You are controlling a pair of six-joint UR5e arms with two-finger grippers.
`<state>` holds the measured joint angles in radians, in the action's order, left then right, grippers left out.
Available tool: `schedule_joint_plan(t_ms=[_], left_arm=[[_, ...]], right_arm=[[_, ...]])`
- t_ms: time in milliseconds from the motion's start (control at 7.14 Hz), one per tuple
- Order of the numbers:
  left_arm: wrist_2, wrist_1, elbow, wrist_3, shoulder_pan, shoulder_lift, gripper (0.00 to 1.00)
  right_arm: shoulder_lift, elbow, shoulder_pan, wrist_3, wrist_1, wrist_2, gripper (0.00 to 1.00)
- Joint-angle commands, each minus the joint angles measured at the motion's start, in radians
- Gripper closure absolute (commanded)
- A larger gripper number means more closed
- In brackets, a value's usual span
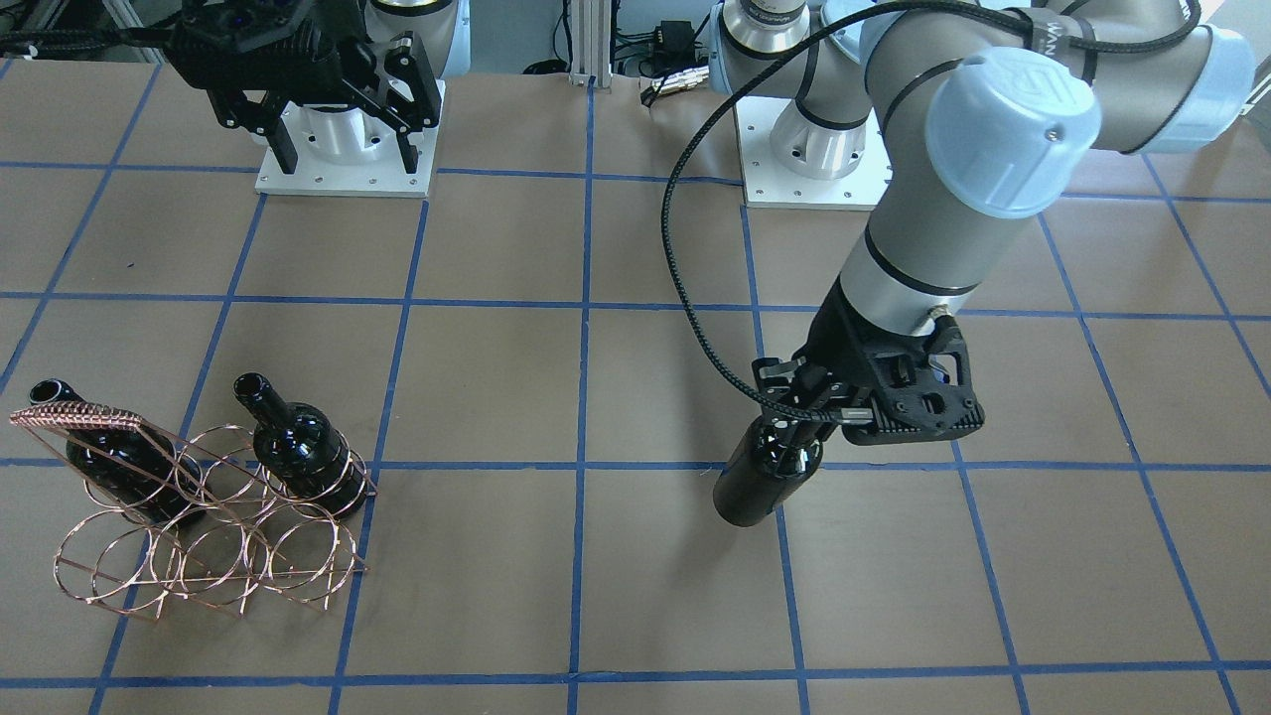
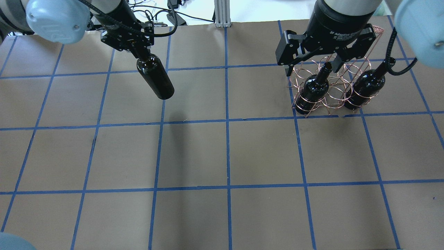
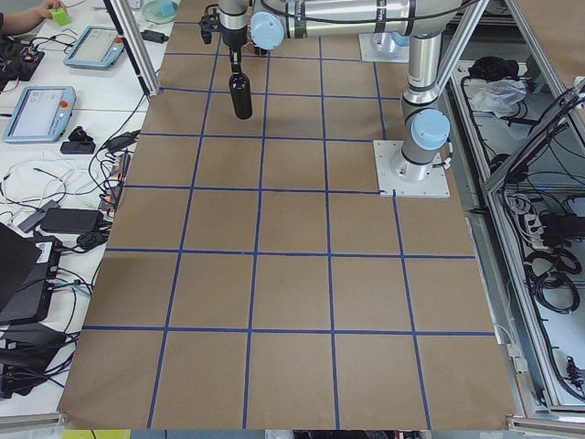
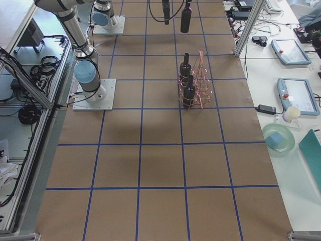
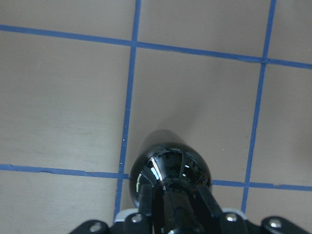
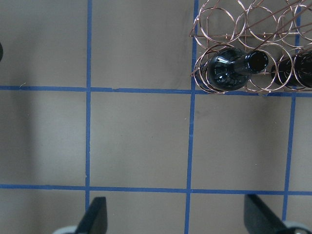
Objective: Place wine into wine basket
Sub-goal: 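Carry the bottle with the left gripper toward the table center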
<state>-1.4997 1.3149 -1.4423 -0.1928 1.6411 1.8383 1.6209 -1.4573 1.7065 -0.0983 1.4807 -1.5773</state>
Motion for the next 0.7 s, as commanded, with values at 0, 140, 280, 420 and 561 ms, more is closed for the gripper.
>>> schedule_joint_plan(t_ms=[0, 140, 280, 420, 561], left_arm=[[0.006, -0.048, -0.035, -0.081, 0.066, -0.002, 1.00], [0.003, -0.046, -0.036, -0.095, 0.100, -0.004, 1.00], [0.001, -0.048, -0.036, -0.100, 0.124, -0.007, 1.00], [0.007, -0.048, -0.039, -0.146, 0.150, -0.005, 1.00], [0.004, -0.048, -0.059, -0.171, 0.184, -0.007, 1.00]], right_arm=[[0.000, 0.000, -0.001, 0.000, -0.002, -0.001, 0.00], [0.000, 0.000, -0.001, 0.003, -0.002, -0.001, 0.00], [0.000, 0.000, -0.004, 0.006, -0.002, -0.003, 0.00], [0.000, 0.000, -0.002, 0.006, -0.002, -0.001, 0.00], [0.000, 0.000, -0.002, 0.006, -0.002, -0.001, 0.00]])
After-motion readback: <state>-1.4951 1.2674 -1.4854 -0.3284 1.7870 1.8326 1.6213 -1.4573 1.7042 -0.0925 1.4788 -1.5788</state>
